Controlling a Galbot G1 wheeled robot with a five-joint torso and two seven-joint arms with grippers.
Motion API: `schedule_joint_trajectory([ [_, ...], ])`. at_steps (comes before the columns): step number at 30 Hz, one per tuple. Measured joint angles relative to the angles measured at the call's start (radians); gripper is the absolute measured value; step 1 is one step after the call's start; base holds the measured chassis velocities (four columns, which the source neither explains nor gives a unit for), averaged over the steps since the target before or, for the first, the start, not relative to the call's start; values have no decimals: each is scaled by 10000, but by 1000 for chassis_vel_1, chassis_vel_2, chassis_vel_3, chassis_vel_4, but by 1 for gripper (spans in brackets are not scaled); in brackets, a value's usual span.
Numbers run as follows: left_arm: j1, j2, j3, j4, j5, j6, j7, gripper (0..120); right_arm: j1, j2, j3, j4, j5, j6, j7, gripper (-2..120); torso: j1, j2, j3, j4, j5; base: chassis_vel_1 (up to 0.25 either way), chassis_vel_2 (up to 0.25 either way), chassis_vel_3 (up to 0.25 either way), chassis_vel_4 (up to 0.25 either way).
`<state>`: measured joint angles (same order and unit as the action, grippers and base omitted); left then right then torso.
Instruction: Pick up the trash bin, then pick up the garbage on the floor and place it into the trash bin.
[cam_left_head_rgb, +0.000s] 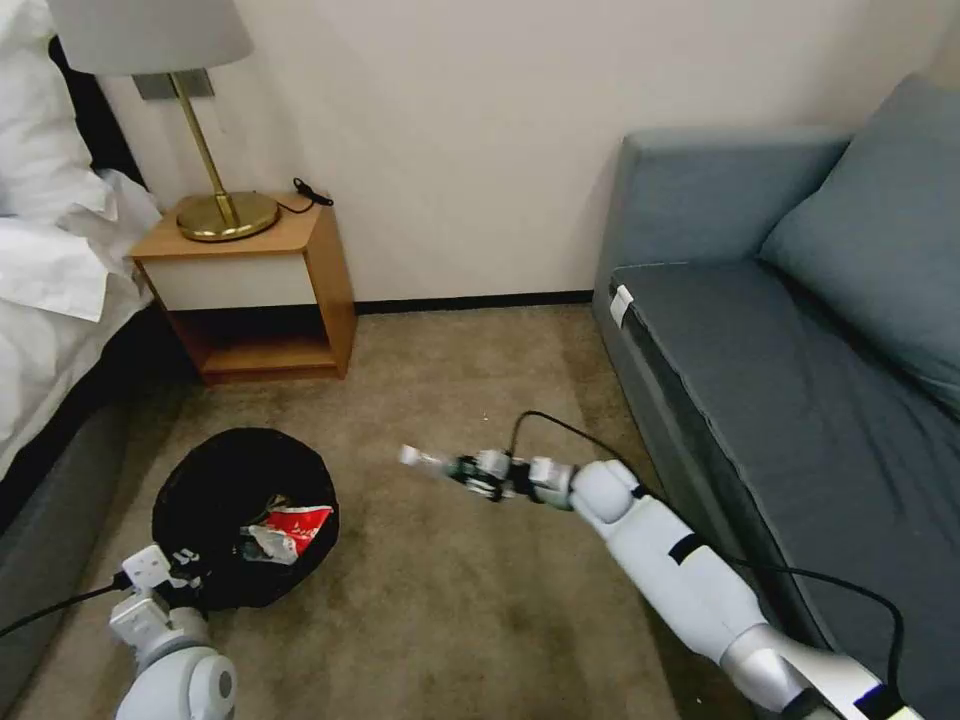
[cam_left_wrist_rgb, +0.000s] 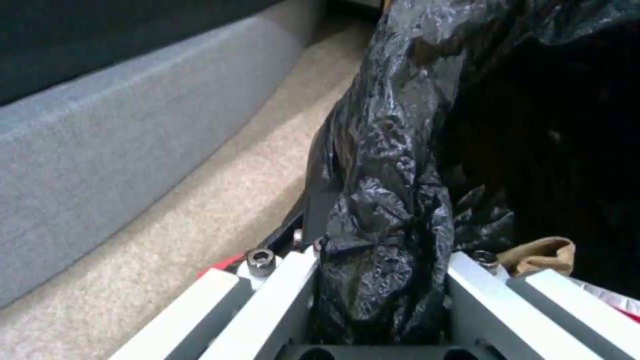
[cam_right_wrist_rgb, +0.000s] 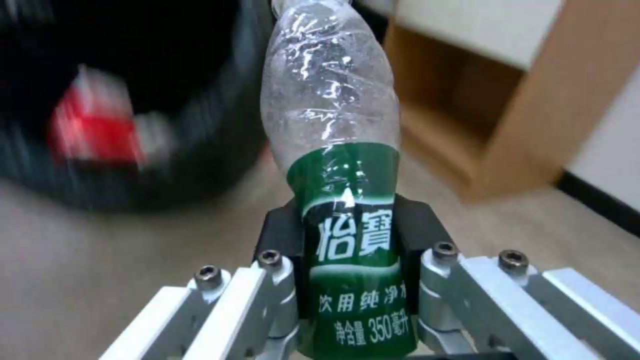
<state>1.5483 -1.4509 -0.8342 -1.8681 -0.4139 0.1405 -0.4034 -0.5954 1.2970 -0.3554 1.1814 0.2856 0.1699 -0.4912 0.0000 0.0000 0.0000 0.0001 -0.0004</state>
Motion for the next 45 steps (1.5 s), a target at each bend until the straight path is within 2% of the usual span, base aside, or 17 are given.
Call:
schedule_joint_trajectory([
  [1,1,-2,0,-5,6,0,3,1,76,55,-270,101,362,-30,266,23,0,0,0,0,1,0,0,0,0],
  [3,3,-11,-1,-45,55,0,25,1,337,481,-1414,583,1874,-186,1550,23,0,0,0,0,1,0,0,0,0],
  [5,6,-12,-1,-59,61,0,31,1,371,595,-1619,677,2142,-223,1774,23,0,-1,0,1,2,0,0,0,0],
  [6,13,-14,-3,-101,66,0,46,1,427,901,-2017,870,2688,-347,2190,23,-1,0,0,2,2,0,0,0,0],
  [11,59,-10,-47,-159,62,0,63,1,490,1650,-2601,950,3205,-412,2974,23,0,0,0,0,0,0,0,0,0],
  [12,114,4,-81,-197,39,-3,74,1,486,2013,-2754,847,3234,-366,3352,23,0,0,0,1,2,0,0,0,0],
  [17,202,30,-147,-222,-19,-47,85,1,369,2684,-2976,568,3138,-290,3754,23,0,0,0,1,2,0,0,0,0],
  [25,232,16,-161,-236,-86,-82,89,1,135,3101,-3111,-165,2411,-26,3933,23,0,0,0,-1,3,0,0,0,0],
  [33,209,-38,-134,-236,-106,-95,96,1,-101,3102,-3043,-1160,904,262,4392,23,0,-1,0,-3,3,0,0,0,0],
  [36,203,-48,-128,-234,-110,-95,99,1,-157,3102,-3022,-1250,679,288,4415,24,0,0,0,-2,3,0,0,0,0],
  [39,192,-68,-128,-175,-114,-118,101,1,-193,3104,-3026,-1270,539,299,4441,37,0,0,0,-1,4,0,0,0,0],
  [40,192,-68,-128,-175,-114,-118,101,1,-193,3104,-3026,-1270,539,299,4441,37,0,0,0,-1,4,0,0,0,0],
  [44,168,-93,-124,-130,-117,-153,108,1,-196,3107,-3005,-1289,462,347,4447,57,0,0,0,-2,4,0,0,0,0],
  [45,168,-93,-124,-130,-117,-153,108,1,-196,3107,-3005,-1289,462,347,4447,57,0,0,0,-2,4,0,0,0,0],
])
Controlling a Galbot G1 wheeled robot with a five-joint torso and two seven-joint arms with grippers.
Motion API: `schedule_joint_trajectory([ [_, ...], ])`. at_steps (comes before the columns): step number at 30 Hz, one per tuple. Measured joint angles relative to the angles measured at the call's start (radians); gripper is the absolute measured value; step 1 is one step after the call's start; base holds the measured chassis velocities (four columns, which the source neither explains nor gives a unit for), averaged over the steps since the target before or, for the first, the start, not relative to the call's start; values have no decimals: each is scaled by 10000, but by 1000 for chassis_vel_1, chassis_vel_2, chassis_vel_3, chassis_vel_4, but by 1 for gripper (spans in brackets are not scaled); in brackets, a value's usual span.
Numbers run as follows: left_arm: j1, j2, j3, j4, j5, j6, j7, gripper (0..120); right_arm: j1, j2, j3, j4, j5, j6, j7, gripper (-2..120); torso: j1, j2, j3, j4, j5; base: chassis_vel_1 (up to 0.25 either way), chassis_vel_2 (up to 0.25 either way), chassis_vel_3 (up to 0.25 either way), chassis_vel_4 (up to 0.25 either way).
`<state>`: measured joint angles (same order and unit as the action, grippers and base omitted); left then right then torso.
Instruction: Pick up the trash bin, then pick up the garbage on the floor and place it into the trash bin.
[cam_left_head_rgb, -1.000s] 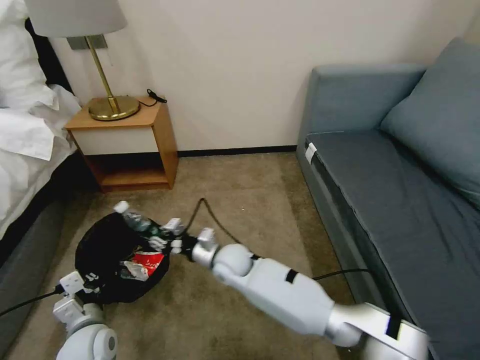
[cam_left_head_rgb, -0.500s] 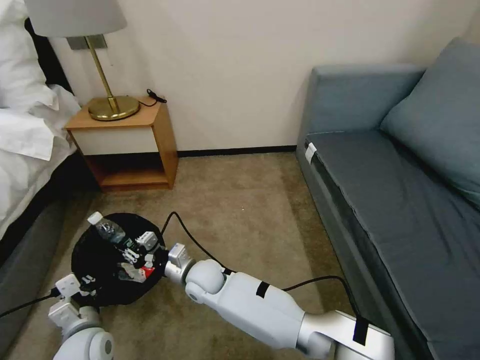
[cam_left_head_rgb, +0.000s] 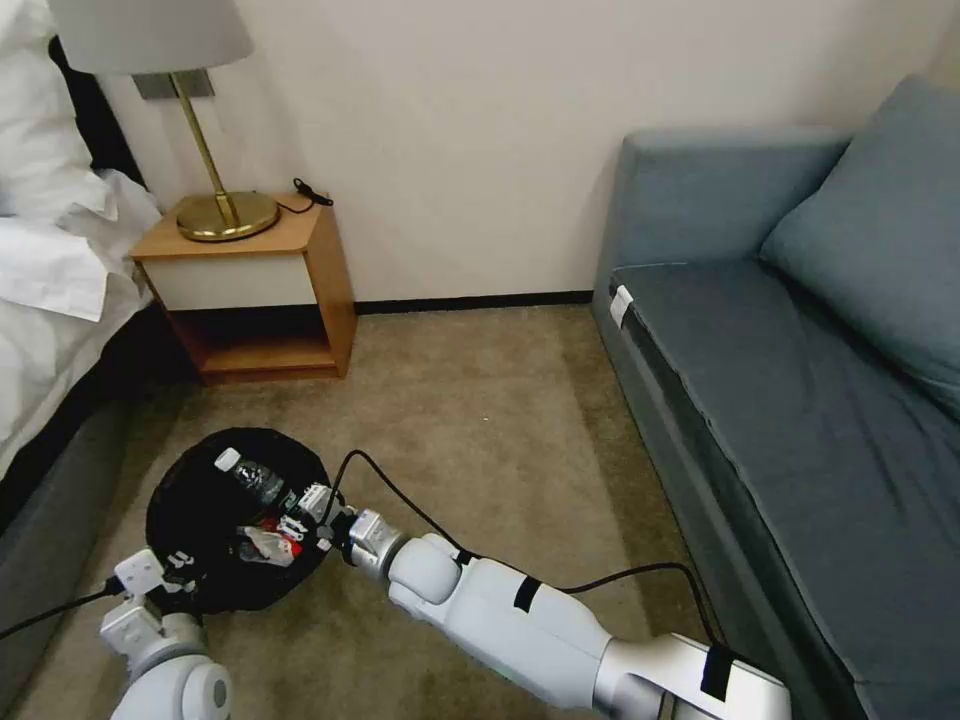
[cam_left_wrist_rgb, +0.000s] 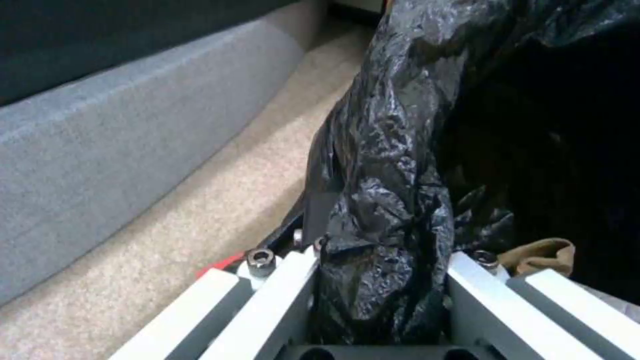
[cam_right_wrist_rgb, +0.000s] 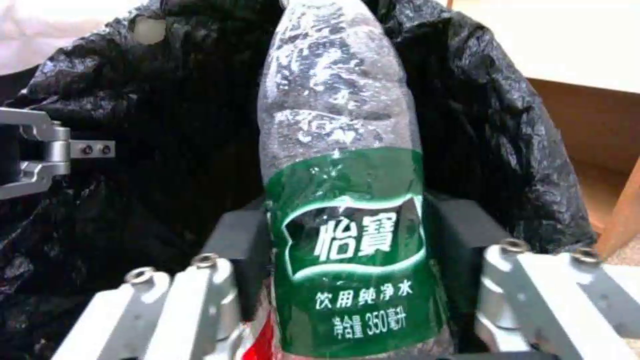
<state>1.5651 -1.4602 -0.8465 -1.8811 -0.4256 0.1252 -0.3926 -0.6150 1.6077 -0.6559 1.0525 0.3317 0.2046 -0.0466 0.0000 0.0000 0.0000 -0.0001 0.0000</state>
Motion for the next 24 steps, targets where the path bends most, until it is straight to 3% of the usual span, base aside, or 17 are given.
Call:
schedule_joint_trajectory([
  [8,-31,12,2,90,-1,-8,1,1,-99,5,34,168,-126,51,-21,89,0,0,0,0,0,0,0,0,0],
  [12,-36,17,4,124,-9,-16,3,1,-187,56,104,434,-164,58,-13,99,0,0,0,2,0,0,0,0,0],
  [18,-36,64,-26,135,-103,-29,2,1,-262,-23,446,1175,-70,35,140,100,0,0,0,2,1,0,0,0,0],
  [24,-38,144,-66,110,-395,-30,-57,1,-372,-522,1682,2134,285,-59,273,100,-1,0,0,1,2,0,0,0,0],
])
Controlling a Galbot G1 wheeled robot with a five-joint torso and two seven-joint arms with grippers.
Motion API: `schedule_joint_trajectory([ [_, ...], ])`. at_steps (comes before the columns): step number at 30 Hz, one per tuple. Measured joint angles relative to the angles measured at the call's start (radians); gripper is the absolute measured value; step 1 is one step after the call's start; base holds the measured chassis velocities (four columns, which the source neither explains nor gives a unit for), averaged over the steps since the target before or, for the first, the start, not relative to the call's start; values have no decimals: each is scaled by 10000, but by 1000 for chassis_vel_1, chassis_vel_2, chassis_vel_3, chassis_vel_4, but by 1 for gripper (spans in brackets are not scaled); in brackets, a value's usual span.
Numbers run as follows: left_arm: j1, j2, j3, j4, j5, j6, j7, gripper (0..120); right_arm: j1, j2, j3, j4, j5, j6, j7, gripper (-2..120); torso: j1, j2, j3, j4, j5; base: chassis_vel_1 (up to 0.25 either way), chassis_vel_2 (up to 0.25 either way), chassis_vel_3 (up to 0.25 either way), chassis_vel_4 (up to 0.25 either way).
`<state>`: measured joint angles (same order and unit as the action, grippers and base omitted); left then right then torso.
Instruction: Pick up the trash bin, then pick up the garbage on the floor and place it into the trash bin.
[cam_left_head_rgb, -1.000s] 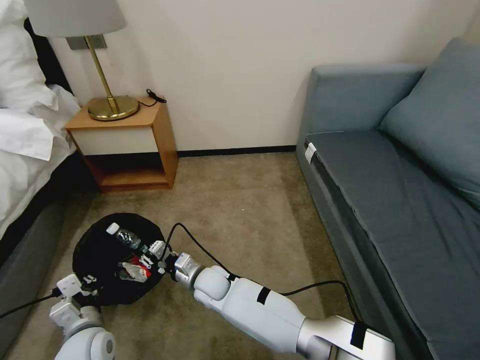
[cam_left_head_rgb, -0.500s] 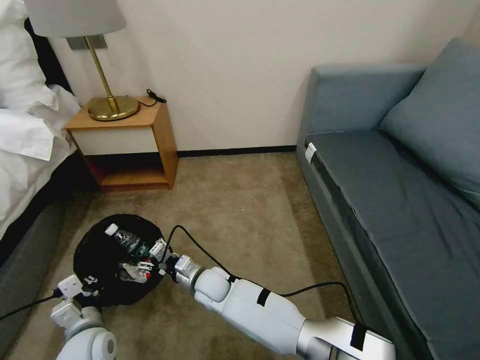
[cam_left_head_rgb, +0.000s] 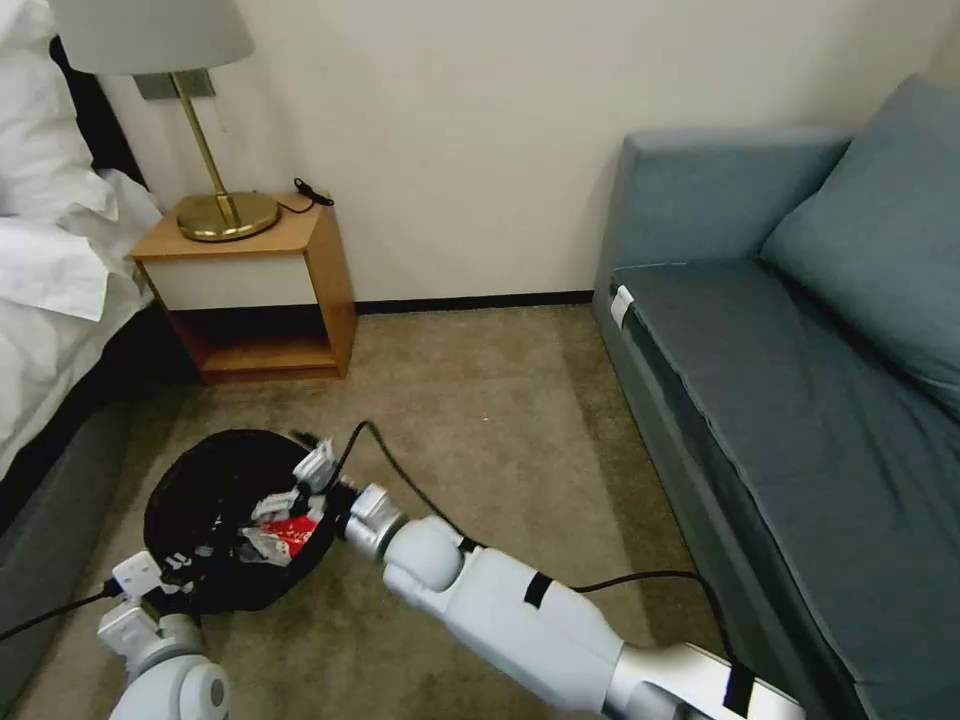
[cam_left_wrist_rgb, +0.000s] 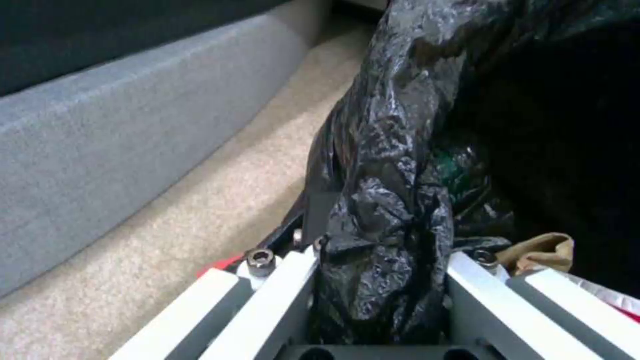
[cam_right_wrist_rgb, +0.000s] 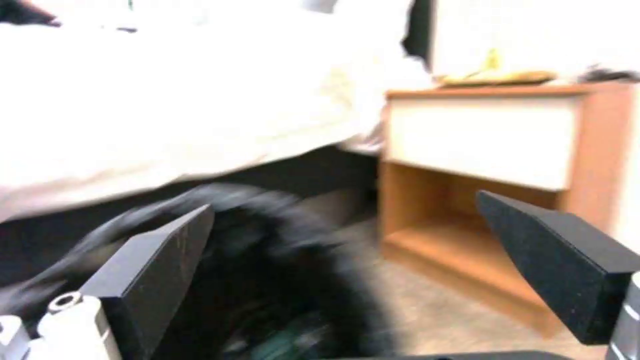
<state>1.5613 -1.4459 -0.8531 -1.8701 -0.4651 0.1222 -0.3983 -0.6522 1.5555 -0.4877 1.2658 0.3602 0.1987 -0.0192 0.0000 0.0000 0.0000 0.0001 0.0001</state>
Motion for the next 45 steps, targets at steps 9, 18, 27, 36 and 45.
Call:
schedule_joint_trajectory([
  [9,-19,112,-37,-190,-691,235,-250,1,-52,-1241,2311,385,342,-36,-141,100,0,0,0,-3,2,0,0,0,0],
  [18,-144,208,-218,-205,-2836,914,-1160,1,-910,-2462,3660,868,411,-12,-408,100,0,0,0,-2,3,0,0,0,0],
  [27,-132,1,-442,-332,-5437,1777,-2351,1,-1968,-3138,4504,1719,458,-60,-716,100,0,0,-1,2,7,0,0,0,0],
  [36,-331,338,-481,-133,-6242,2265,-2433,11,-1945,-3073,4554,1972,453,-129,-720,100,0,0,0,0,-4,0,0,0,0],
  [45,-413,842,-662,-151,-6651,2341,-2589,42,-2066,-3001,4640,2049,441,-217,-699,100,0,0,0,-2,-3,0,0,0,0],
])
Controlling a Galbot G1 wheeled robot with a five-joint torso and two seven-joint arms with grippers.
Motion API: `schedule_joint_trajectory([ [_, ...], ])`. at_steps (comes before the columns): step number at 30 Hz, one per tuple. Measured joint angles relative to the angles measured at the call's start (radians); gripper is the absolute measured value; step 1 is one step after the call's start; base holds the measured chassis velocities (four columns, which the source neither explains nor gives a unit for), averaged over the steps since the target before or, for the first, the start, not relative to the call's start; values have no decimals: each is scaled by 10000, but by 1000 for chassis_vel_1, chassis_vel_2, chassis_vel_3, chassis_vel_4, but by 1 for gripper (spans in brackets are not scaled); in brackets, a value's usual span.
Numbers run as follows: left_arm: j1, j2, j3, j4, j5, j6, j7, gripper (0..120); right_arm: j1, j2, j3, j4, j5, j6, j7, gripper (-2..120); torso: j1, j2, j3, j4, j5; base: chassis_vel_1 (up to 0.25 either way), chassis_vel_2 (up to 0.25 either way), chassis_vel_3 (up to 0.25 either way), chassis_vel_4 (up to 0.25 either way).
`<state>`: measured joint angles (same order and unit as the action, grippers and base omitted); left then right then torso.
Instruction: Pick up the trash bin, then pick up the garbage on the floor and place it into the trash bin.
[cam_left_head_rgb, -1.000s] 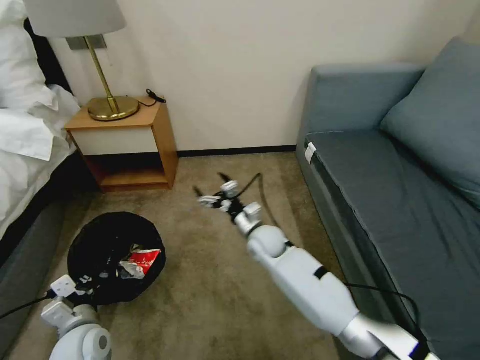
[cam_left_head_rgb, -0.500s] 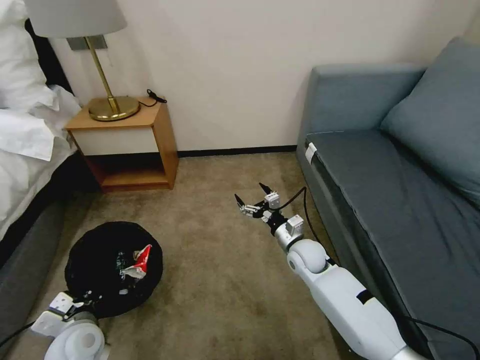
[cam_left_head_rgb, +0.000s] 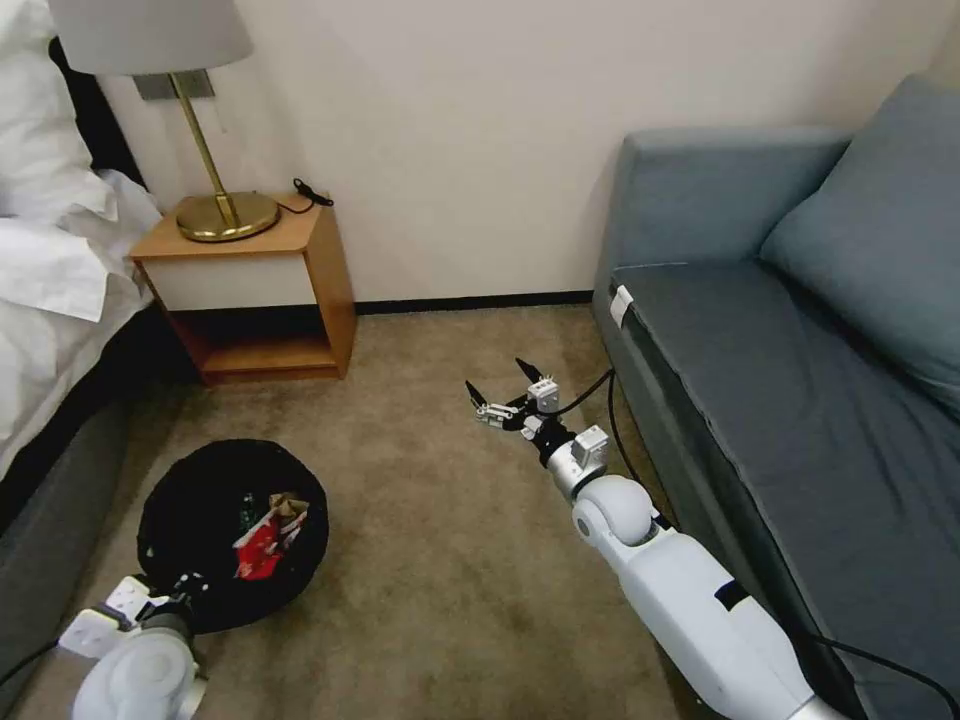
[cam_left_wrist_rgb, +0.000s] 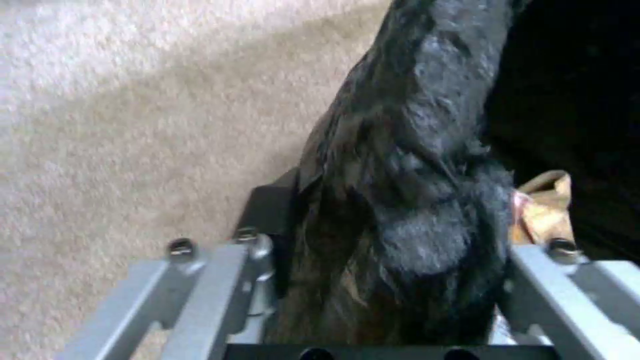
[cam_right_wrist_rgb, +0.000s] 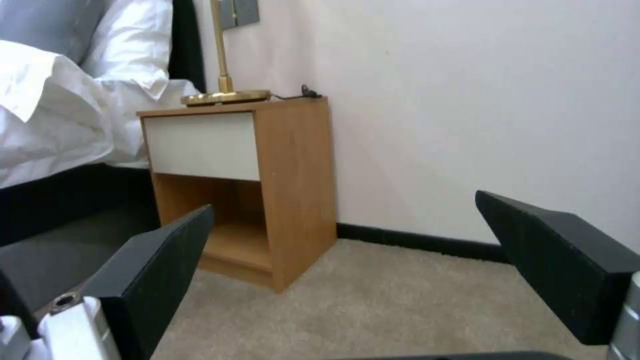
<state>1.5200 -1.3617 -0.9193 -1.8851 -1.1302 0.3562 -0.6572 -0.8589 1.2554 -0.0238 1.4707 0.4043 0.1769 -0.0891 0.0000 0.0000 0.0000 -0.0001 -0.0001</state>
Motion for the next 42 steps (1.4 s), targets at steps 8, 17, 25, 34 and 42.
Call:
schedule_joint_trajectory([
  [8,-210,273,-201,208,-121,-8,-143,68,-222,35,102,19,1,-25,-6,100,0,0,0,0,0,0,0,0,0],
  [17,-246,559,-511,-134,744,-218,191,99,-405,103,390,21,-8,-14,-67,100,0,0,0,1,1,0,0,0,0],
  [25,-29,553,-511,-823,1736,-139,552,100,-600,-8,596,387,99,-66,-24,100,0,0,0,1,2,0,0,0,0],
  [34,736,388,-147,-1792,4553,-1309,1960,100,-1249,-253,1016,1254,442,-226,385,100,0,0,0,0,3,0,0,0,0],
  [42,1506,514,186,-2860,7434,-2995,3663,100,-1985,-399,1505,2086,1051,-292,497,100,0,0,-1,2,3,0,0,0,0],
])
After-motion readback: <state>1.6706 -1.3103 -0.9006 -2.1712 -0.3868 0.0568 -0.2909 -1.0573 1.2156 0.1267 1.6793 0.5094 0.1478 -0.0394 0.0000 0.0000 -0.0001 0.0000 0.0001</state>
